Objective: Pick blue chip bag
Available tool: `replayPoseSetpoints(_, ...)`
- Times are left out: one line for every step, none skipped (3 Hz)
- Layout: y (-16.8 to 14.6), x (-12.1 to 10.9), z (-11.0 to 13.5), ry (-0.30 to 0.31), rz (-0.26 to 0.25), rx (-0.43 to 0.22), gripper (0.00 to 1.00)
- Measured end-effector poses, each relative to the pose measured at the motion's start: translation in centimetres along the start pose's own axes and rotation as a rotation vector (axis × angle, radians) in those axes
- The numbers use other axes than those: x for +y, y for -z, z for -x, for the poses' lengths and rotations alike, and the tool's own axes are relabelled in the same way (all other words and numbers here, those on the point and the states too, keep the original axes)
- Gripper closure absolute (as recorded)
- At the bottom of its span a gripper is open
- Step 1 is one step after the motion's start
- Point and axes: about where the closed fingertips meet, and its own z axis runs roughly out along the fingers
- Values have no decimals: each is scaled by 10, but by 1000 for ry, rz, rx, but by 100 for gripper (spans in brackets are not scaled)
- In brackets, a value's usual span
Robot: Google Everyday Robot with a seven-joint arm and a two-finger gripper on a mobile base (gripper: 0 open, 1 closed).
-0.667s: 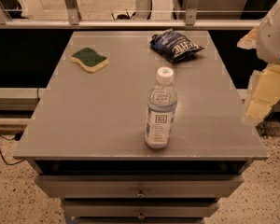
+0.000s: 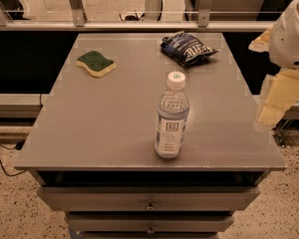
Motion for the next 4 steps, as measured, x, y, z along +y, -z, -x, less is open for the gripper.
replayPoseSetpoints(-16,-22,4,24,-30,-21,0)
replayPoseSetpoints(-41,-55,14,30,-84,-56,0)
replayPoseSetpoints(-62,-89,31,29,-151,-125,0)
replayPoseSetpoints(-81,-121,53,6,-203,-206,0)
